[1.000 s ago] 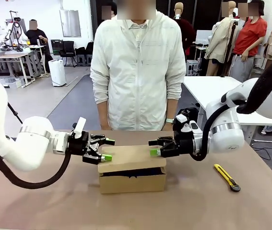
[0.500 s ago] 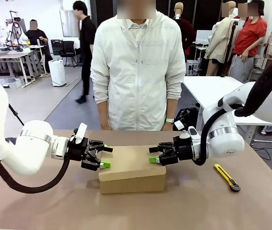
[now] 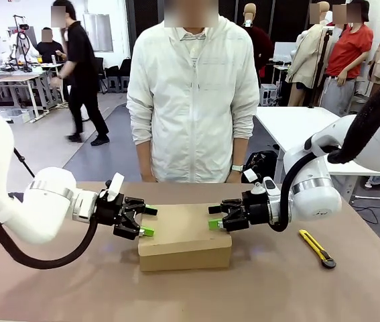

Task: Pack the items into the box.
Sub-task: Close the Mailer Box.

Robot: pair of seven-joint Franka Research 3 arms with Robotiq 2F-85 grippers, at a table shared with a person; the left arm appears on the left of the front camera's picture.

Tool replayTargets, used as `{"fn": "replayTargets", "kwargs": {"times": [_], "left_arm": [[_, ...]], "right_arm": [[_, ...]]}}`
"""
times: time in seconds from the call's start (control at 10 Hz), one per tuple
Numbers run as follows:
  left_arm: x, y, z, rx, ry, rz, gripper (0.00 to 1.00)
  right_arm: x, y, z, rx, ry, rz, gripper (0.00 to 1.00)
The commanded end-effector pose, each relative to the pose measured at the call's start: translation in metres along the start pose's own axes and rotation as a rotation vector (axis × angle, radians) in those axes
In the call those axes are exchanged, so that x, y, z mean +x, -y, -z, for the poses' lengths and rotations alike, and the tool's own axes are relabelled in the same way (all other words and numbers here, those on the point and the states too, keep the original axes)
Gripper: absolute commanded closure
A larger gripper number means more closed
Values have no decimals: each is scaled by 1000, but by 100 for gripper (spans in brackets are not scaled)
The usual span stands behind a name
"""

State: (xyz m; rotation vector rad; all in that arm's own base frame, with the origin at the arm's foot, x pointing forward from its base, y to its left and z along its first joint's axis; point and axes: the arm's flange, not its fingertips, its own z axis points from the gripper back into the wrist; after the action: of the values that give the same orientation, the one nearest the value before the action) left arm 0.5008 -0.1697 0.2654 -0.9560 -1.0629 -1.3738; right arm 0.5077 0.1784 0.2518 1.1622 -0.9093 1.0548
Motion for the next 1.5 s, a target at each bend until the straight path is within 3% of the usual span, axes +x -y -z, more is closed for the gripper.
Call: {"fn": "replayTargets", "kwargs": {"times": [0.0, 0.3, 0.5, 0.7, 0.9, 1.0, 1.1, 1.2, 1.3, 1.4], "left_arm": [[6, 8, -17, 60, -1, 59, 0], [62, 15, -50, 73, 86, 61, 0], [79, 18, -83, 32, 168, -65, 0], [70, 23, -140, -130, 246, -411, 0], [49, 22, -206, -237, 338, -834, 0], [39, 25, -233, -348, 401, -984, 0], [26, 30, -252, -257, 399, -1189, 0], [16, 33, -258, -273, 364, -1293, 0], [9, 31, -260, -284, 344, -1352, 0], [8, 46, -264, -269, 391, -1024, 0]], "right_arm": [[-5, -2, -6, -1, -3, 6, 0], [51, -15, -37, 8, 35, 139, 0], [77, -21, -75, 57, 29, 394, 0], [81, -28, -147, 97, -4, 773, 0], [79, -34, -229, 144, 14, 1053, 0], [77, -37, -262, 137, 37, 1114, 0], [72, -35, -291, 111, 85, 1160, 0], [66, -30, -303, 137, 123, 1173, 0], [59, -20, -303, 98, 135, 1195, 0], [51, -2, -287, 65, 83, 1209, 0]]}}
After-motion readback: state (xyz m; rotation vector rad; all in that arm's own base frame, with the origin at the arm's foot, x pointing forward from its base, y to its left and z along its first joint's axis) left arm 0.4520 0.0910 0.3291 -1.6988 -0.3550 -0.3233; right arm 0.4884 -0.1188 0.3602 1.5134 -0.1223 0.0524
